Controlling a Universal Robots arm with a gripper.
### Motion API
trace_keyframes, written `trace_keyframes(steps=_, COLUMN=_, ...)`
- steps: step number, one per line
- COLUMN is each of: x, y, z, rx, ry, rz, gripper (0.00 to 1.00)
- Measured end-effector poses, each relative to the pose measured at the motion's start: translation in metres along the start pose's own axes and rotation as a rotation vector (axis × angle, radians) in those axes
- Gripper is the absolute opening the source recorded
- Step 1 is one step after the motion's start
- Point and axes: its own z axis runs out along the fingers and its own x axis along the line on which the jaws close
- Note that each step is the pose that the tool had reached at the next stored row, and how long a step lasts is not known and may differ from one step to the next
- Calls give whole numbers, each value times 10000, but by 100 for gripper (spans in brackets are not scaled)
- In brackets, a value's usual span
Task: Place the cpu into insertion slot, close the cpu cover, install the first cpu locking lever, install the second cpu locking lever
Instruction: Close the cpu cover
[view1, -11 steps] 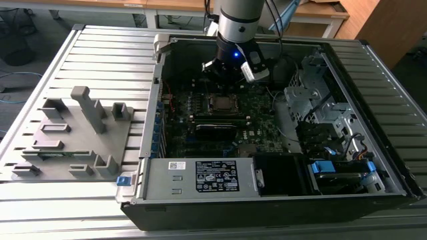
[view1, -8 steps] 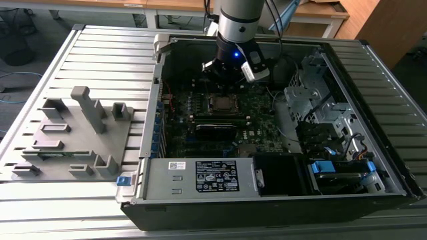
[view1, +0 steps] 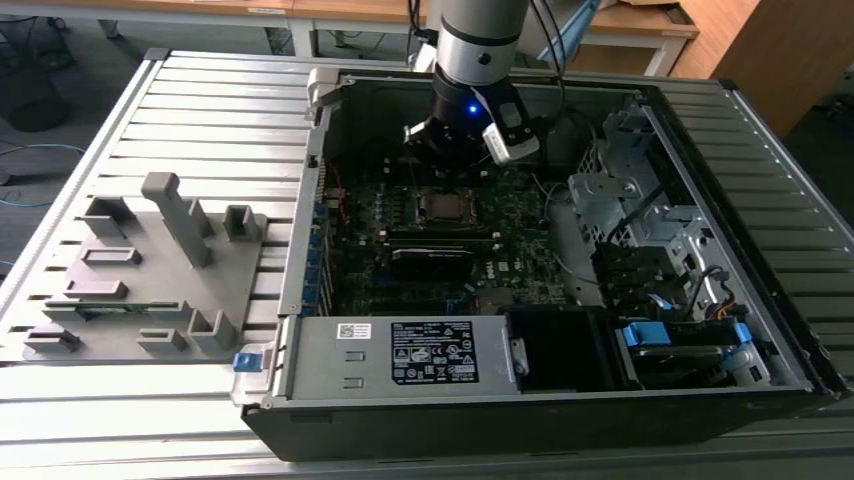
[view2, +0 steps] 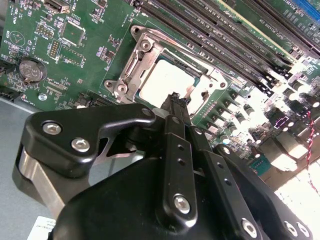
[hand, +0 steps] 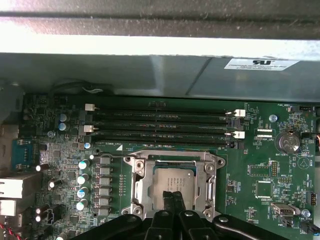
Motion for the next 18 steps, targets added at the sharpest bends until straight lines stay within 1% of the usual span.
trace_keyframes(steps=6, x=2, y=0, z=0, rx=-1, ry=0, rz=1, gripper=11)
trace_keyframes(steps=11, x=48, y=0, z=9, rx=0, ry=-1, rz=25, gripper=11)
trace_keyframes(steps=15, x=52, y=0, z=40, rx=-5, ry=-11, rz=205, gripper=11)
trace_keyframes(steps=18, x=53, y=-1, z=42, rx=-3, ry=-11, rz=255, gripper=11)
